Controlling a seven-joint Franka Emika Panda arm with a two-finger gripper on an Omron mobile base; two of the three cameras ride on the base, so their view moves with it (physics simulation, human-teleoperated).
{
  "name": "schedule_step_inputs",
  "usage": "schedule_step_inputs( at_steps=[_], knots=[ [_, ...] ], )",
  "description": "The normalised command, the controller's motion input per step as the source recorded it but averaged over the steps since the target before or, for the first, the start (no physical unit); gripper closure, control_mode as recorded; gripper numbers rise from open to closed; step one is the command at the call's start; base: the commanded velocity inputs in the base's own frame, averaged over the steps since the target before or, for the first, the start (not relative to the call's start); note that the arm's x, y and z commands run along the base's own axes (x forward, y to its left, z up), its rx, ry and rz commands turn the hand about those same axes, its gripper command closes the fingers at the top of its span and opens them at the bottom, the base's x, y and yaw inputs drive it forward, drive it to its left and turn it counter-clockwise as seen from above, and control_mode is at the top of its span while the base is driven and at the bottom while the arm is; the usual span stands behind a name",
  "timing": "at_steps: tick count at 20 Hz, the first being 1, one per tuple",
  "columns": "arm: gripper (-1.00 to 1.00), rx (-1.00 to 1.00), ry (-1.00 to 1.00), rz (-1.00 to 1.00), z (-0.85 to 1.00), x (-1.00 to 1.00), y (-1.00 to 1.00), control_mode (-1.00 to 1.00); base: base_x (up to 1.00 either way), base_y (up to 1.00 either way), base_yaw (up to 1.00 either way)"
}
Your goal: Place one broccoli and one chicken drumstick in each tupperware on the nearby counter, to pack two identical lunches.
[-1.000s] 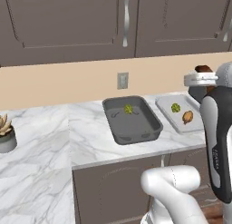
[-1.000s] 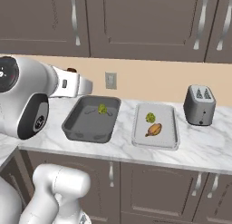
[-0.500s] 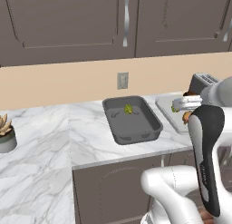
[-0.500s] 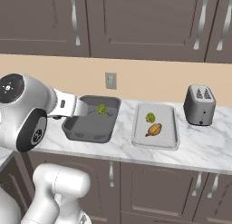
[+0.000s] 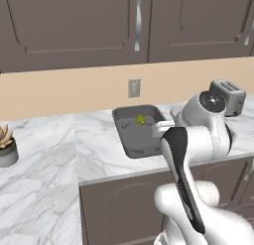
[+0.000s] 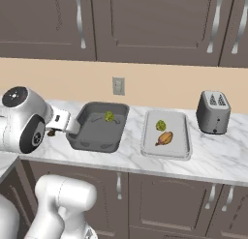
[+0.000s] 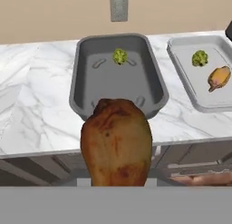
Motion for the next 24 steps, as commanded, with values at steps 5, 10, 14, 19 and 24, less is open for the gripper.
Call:
schedule_step_inputs(
  at_steps=[5, 10, 14, 19, 24],
  knots=[
    [1.00, 0.07, 0.25, 0.00, -0.17, 0.68, 0.18, -1.00, 0.00, 0.00, 0.00],
    [1.00, 0.07, 0.18, 0.00, -0.15, 0.77, -0.05, -1.00, 0.00, 0.00, 0.00],
    [1.00, 0.02, 0.07, 0.00, -0.33, 0.70, -0.04, -1.00, 0.00, 0.00, 0.00],
    [1.00, 0.00, 0.00, 0.00, -0.56, 0.67, 0.00, -1.00, 0.00, 0.00, 0.00],
    [1.00, 0.00, 0.00, 0.00, -0.58, 0.69, -0.10, -1.00, 0.00, 0.00, 0.00]
  ],
)
